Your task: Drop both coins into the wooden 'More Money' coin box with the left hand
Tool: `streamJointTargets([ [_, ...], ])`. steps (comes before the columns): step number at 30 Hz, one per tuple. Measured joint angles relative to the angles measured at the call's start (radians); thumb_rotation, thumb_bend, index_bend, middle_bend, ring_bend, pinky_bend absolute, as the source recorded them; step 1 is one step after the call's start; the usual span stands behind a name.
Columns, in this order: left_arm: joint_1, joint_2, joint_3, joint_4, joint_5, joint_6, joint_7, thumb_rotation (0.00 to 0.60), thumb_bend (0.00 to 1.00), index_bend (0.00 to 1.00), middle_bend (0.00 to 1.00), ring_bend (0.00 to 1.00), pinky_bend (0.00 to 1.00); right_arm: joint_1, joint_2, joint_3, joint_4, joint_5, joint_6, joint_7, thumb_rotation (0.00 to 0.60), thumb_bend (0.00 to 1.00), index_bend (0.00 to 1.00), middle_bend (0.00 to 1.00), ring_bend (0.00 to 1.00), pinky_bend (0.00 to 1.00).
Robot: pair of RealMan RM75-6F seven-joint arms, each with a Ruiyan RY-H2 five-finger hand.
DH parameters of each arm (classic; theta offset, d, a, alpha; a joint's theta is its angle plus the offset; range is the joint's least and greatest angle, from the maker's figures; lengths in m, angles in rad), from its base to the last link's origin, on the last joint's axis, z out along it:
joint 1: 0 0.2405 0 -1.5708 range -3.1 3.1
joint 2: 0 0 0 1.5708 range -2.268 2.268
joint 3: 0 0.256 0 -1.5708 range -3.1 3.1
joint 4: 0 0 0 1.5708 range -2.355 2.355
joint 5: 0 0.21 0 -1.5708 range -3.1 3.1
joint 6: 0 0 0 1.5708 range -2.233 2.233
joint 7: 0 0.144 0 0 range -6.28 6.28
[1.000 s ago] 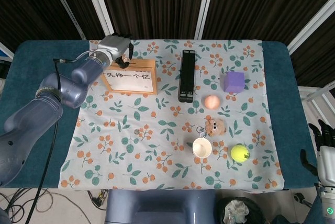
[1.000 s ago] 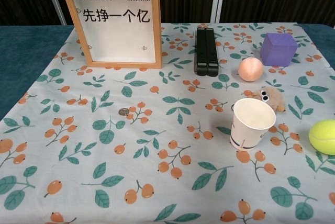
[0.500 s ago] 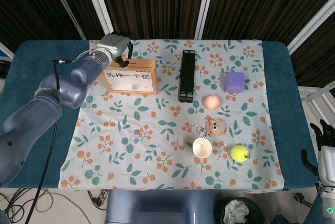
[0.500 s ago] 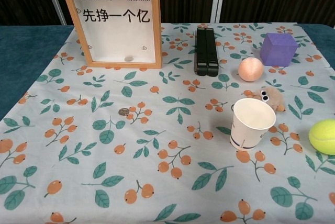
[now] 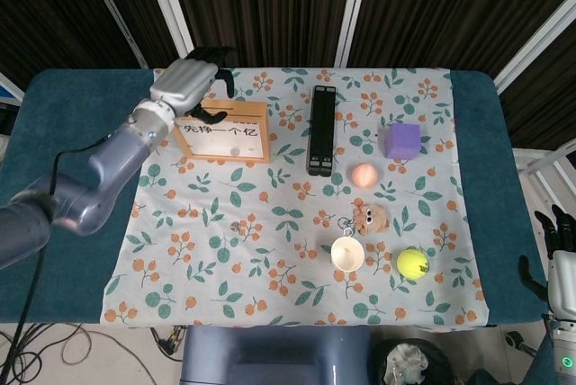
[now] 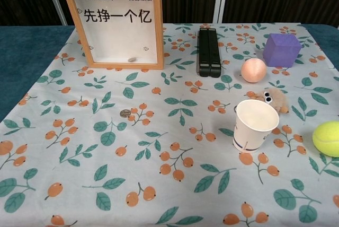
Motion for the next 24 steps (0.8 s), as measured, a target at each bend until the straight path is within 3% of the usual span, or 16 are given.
streamJointTargets([
  [5,0.186,0.084,-0.022,-0.229,0.112,0.224,0.071,0.6,0.26,0.42,0.0,0.0,0.0,-0.001,-0.002,0.003,0.0,0.004,0.002,-0.002,0.6,0.51,0.15,0.02,0.0,0.0],
  [11,0.364,0.065,-0.019,-0.327,0.212,0.379,0.233,0.6,0.25,0.44,0.0,0.0,0.0,0.0,-0.002,0.002,-0.004,0.007,-0.002,-0.002,0.6,0.51,0.15,0.02,0.0,0.0],
  [18,0.447,-0.129,-0.038,-0.302,0.242,0.386,0.355,0.6,0.25,0.45,0.0,0.0,0.0,-0.002,0.001,0.001,-0.008,0.01,-0.005,0.002,0.6,0.51,0.15,0.02,0.0,0.0],
  [24,0.456,-0.306,-0.105,-0.185,0.226,0.278,0.433,0.6,0.25,0.45,0.0,0.0,0.0,-0.002,0.003,0.002,-0.01,0.014,-0.008,0.003,0.6,0.51,0.15,0.02,0.0,0.0],
])
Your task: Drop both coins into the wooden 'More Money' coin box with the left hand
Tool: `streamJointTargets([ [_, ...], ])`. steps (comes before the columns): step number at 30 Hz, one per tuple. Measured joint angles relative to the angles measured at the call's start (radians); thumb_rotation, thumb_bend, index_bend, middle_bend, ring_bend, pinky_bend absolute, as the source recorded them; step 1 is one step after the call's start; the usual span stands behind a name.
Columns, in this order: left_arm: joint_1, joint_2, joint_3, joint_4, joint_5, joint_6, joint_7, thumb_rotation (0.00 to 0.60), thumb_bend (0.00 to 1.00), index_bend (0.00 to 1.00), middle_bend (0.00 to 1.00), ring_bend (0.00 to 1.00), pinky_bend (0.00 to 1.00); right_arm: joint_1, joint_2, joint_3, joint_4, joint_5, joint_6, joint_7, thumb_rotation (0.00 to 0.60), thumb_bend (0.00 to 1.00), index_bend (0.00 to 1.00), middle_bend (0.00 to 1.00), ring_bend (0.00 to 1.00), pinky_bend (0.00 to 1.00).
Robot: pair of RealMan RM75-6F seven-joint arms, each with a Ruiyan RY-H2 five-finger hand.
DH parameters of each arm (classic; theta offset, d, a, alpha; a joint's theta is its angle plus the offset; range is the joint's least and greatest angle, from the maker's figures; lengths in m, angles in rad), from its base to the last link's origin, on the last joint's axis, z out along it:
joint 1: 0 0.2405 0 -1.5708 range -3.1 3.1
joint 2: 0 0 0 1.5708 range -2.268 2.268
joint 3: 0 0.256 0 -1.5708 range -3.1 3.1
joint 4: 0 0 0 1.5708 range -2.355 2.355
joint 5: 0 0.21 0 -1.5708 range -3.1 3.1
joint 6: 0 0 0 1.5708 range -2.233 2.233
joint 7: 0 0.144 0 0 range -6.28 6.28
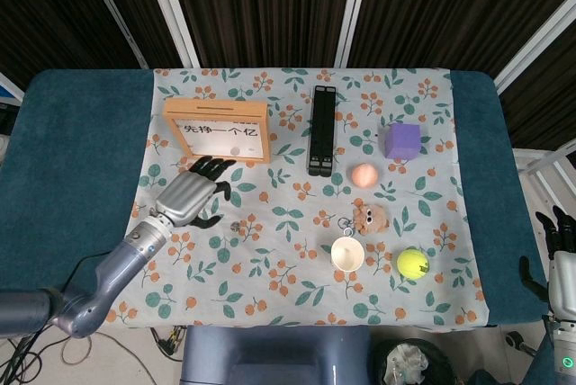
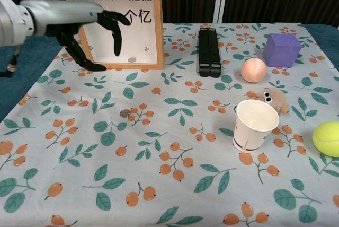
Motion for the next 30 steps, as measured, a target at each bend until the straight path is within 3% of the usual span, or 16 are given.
streamJointTargets([
  [5,-0.023,-0.095,-0.051,0.089,-0.067,-0.091,0.091,0.6,0.25,0.45,0.0,0.0,0.0,0.0,0.001,0.001,-0.003,0.009,-0.003,-0.009,0.6,0.51,0.15,0.02,0.0,0.0],
  [10,-0.039,-0.175,-0.073,0.16,-0.129,-0.12,0.184,0.6,0.25,0.43,0.0,0.0,0.0,-0.001,0.004,0.006,-0.013,0.024,-0.005,-0.015,0.6,0.51,0.15,0.02,0.0,0.0],
  [14,-0.039,-0.226,-0.092,0.212,-0.156,-0.122,0.236,0.6,0.19,0.38,0.0,0.0,0.0,-0.002,0.004,0.007,-0.014,0.027,-0.002,-0.014,0.6,0.51,0.15,0.02,0.0,0.0],
  [25,0.022,-0.309,-0.094,0.289,-0.042,-0.04,0.291,0.6,0.07,0.31,0.0,0.0,0.0,-0.001,0.004,0.008,-0.016,0.03,-0.004,-0.013,0.6,0.51,0.15,0.02,0.0,0.0],
  [30,0.043,-0.34,-0.099,0.327,-0.001,-0.025,0.314,0.6,0.07,0.31,0.0,0.0,0.0,-0.002,0.006,0.009,-0.016,0.03,-0.004,-0.009,0.6,0.51,0.15,0.02,0.0,0.0],
])
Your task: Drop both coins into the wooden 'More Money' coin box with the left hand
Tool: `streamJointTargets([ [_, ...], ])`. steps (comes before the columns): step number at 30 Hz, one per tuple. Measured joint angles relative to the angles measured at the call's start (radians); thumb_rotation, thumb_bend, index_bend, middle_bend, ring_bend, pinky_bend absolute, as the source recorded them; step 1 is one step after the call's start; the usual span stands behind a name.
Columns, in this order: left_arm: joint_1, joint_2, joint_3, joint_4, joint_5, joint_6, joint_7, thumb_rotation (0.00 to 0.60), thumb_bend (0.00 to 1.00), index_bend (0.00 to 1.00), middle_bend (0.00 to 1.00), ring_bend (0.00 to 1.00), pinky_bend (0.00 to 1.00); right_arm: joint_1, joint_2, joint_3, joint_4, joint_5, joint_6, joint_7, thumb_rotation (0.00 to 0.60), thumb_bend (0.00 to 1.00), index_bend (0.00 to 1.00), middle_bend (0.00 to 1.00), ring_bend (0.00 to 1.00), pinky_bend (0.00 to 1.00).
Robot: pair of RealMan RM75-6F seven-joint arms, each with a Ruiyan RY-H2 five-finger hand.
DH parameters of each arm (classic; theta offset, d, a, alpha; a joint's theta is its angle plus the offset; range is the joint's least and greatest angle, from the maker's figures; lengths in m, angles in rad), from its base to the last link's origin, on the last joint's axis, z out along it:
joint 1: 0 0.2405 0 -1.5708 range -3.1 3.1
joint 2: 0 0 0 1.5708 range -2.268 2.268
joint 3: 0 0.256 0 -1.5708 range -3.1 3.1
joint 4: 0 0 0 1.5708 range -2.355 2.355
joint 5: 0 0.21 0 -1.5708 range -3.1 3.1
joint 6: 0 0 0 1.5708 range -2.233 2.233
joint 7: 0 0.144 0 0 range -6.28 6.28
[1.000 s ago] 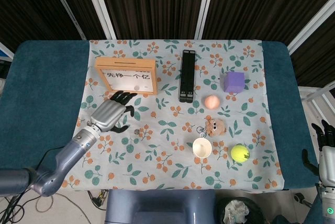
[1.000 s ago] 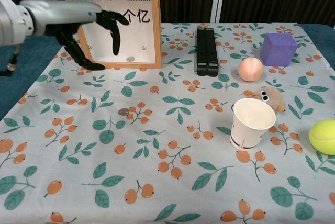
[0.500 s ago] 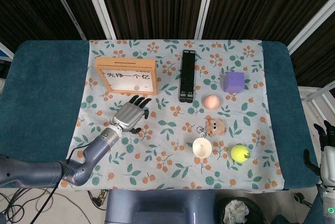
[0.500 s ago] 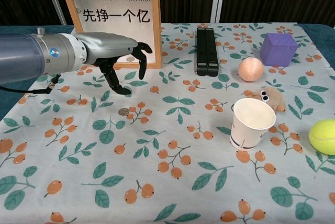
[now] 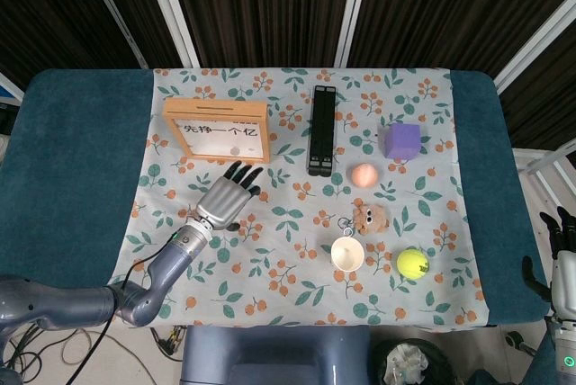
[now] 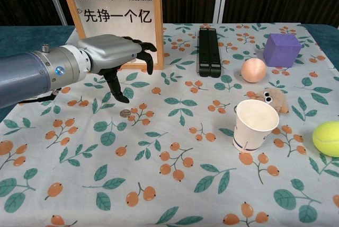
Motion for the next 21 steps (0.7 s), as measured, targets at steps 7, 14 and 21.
streamJointTargets([
  [7,0.023,-0.031,-0.014,0.04,0.023,-0.026,0.012,0.6,0.07,0.31,0.0,0.0,0.0,0.0,0.003,-0.001,-0.001,0.001,-0.002,0.002,0.6,0.51,0.15,0.02,0.0,0.0],
  [14,0.037,-0.037,-0.027,0.046,0.041,-0.04,0.025,0.6,0.07,0.31,0.0,0.0,0.0,0.0,0.003,-0.001,-0.002,0.002,-0.003,0.002,0.6,0.51,0.15,0.02,0.0,0.0],
  [21,0.052,-0.04,-0.031,0.059,0.045,-0.058,0.046,0.6,0.07,0.31,0.0,0.0,0.0,0.0,0.003,-0.001,-0.003,0.002,-0.002,0.0,0.6,0.51,0.15,0.02,0.0,0.0],
])
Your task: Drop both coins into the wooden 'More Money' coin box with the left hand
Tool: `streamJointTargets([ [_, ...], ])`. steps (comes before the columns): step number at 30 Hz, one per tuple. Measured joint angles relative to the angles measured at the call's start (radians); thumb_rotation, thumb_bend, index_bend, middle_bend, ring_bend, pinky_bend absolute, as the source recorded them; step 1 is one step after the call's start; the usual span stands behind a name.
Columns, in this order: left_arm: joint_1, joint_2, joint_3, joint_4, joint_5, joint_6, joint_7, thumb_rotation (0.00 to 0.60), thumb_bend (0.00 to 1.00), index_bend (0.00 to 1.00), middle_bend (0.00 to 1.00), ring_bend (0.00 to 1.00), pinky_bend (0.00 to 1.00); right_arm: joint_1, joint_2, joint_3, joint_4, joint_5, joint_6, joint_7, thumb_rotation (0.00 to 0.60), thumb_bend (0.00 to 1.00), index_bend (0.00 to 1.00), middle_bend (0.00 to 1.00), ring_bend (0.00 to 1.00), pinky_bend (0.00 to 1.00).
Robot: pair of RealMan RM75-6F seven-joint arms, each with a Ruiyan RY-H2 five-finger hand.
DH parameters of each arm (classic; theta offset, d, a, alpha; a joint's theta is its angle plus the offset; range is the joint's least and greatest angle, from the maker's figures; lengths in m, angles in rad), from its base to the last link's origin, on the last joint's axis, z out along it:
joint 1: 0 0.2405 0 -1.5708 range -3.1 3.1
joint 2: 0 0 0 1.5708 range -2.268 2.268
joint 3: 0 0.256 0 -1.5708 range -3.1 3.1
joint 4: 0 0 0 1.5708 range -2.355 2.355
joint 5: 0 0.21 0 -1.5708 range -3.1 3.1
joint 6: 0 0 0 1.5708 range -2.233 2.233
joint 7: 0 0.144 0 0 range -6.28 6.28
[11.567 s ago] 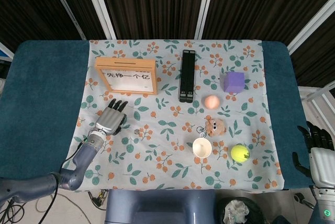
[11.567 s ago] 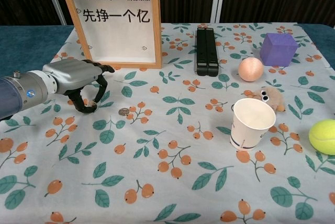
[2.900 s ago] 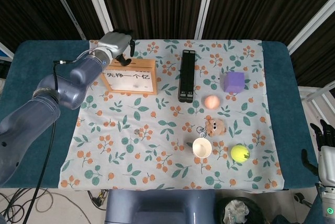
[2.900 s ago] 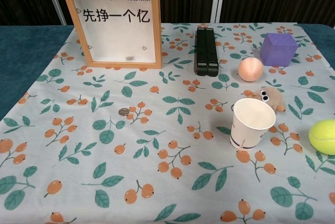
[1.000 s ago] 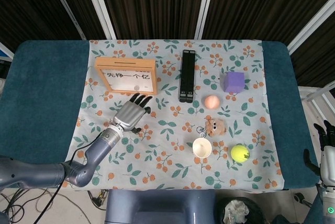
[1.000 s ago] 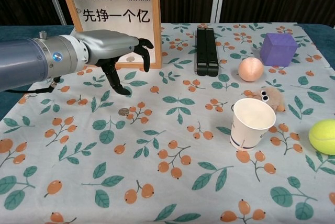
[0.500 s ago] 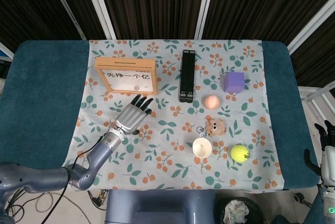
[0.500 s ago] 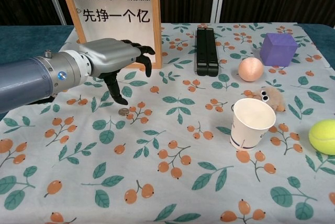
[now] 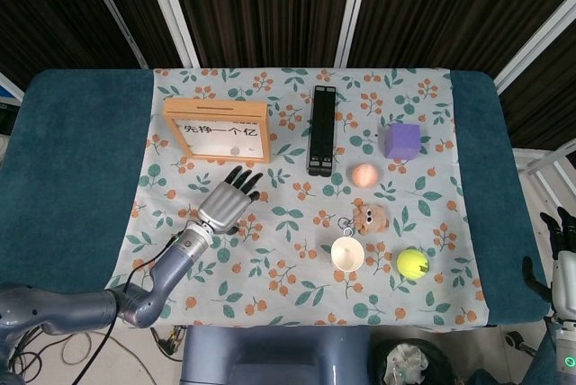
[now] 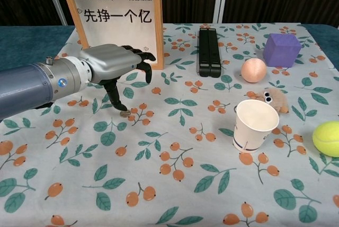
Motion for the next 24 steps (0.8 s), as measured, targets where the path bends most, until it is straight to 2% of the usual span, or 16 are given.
streamJointTargets([
  [11,0.016,-0.021,-0.017,0.039,0.018,-0.035,0.0,0.6,0.07,0.31,0.0,0.0,0.0,0.0,0.001,0.0,0.0,0.003,0.0,-0.002,0.6,0.51,0.15,0.02,0.0,0.0],
  [24,0.027,-0.016,-0.027,0.034,0.011,-0.053,0.023,0.6,0.07,0.31,0.0,0.0,0.0,-0.001,0.001,0.0,0.0,0.001,0.001,-0.005,0.6,0.51,0.15,0.02,0.0,0.0],
])
